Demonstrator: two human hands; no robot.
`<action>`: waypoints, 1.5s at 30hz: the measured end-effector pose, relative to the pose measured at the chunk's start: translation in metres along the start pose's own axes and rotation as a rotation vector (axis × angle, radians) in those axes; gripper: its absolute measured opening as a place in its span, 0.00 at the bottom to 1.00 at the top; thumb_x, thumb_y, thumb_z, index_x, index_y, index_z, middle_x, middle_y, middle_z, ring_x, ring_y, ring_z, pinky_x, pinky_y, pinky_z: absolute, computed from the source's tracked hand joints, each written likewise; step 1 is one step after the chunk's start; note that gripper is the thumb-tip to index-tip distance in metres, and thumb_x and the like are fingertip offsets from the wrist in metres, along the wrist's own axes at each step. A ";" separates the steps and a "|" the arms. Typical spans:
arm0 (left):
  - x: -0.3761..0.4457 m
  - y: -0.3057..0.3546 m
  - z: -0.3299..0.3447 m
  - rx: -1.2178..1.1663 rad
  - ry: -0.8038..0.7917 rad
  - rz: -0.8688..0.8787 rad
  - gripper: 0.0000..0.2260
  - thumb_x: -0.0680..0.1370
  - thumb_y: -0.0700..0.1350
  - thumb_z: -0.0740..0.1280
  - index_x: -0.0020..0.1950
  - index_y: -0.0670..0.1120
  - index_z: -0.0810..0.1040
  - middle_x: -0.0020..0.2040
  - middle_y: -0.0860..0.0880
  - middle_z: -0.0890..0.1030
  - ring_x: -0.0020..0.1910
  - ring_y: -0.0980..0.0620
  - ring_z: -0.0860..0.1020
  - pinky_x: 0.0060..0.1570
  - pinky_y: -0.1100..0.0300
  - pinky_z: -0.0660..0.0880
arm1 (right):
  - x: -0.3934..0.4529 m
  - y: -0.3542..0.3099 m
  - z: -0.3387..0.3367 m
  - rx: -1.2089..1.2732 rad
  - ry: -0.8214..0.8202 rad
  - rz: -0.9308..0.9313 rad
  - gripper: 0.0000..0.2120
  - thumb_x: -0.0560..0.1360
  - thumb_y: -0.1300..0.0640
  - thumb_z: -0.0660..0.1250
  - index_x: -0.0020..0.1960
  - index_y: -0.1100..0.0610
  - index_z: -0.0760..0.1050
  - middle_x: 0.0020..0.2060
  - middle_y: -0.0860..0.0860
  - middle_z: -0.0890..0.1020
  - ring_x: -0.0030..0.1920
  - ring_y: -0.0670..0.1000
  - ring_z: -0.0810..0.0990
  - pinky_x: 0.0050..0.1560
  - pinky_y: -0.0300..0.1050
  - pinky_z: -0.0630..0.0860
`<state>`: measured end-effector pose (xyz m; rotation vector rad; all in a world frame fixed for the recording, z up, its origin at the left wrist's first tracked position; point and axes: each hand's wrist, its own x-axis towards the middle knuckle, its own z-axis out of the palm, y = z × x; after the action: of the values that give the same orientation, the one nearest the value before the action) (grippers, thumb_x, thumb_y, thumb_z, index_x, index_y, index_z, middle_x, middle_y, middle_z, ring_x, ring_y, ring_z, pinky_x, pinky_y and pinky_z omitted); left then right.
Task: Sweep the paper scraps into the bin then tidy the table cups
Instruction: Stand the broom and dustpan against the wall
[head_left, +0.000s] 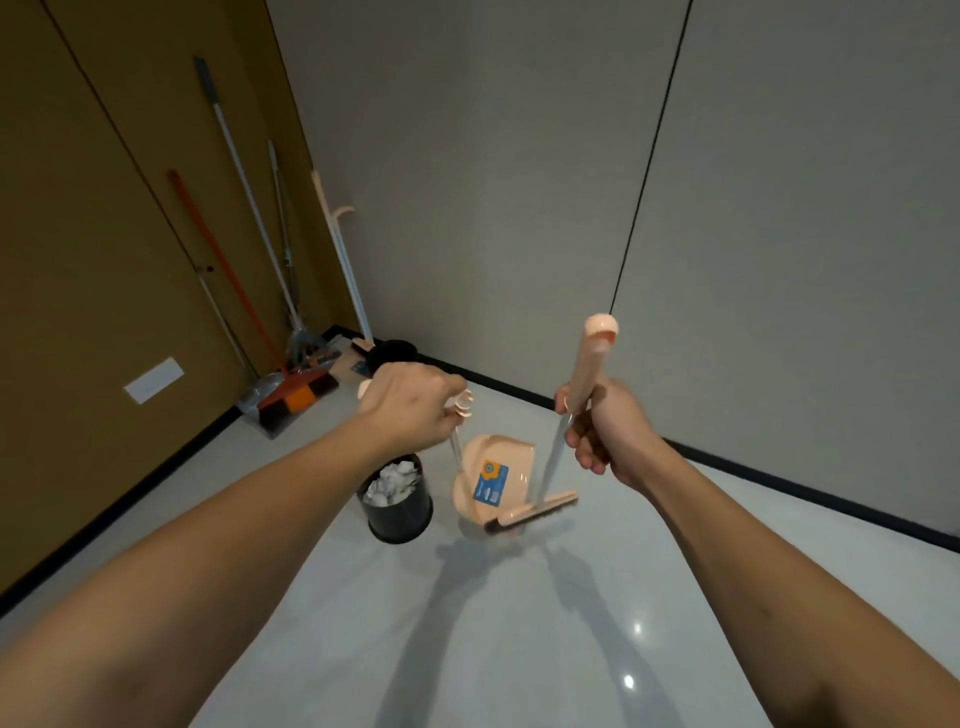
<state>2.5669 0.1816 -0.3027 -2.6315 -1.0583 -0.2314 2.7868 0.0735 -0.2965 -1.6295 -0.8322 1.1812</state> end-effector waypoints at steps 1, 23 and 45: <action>0.008 0.018 0.000 -0.021 -0.021 0.033 0.09 0.72 0.58 0.65 0.43 0.53 0.76 0.38 0.53 0.80 0.39 0.48 0.78 0.32 0.58 0.65 | -0.005 -0.001 -0.012 -0.042 0.012 -0.007 0.22 0.71 0.40 0.52 0.40 0.57 0.74 0.24 0.57 0.73 0.19 0.53 0.67 0.21 0.38 0.61; 0.189 0.274 0.054 -0.431 -0.158 0.348 0.17 0.62 0.68 0.64 0.31 0.55 0.74 0.27 0.57 0.74 0.37 0.55 0.72 0.45 0.58 0.62 | 0.025 0.040 -0.194 0.071 0.218 0.114 0.22 0.74 0.45 0.52 0.30 0.55 0.74 0.23 0.57 0.70 0.18 0.53 0.64 0.21 0.36 0.60; 0.480 0.145 0.234 -0.503 -0.259 0.268 0.32 0.71 0.60 0.70 0.71 0.51 0.68 0.71 0.47 0.68 0.71 0.47 0.61 0.70 0.52 0.57 | 0.355 -0.008 -0.259 0.359 0.445 0.311 0.14 0.73 0.58 0.56 0.47 0.66 0.76 0.31 0.62 0.79 0.27 0.57 0.78 0.29 0.45 0.77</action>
<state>3.0209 0.4710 -0.4315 -3.2943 -0.7790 -0.1072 3.1432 0.3190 -0.3757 -1.6599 -0.0788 1.0408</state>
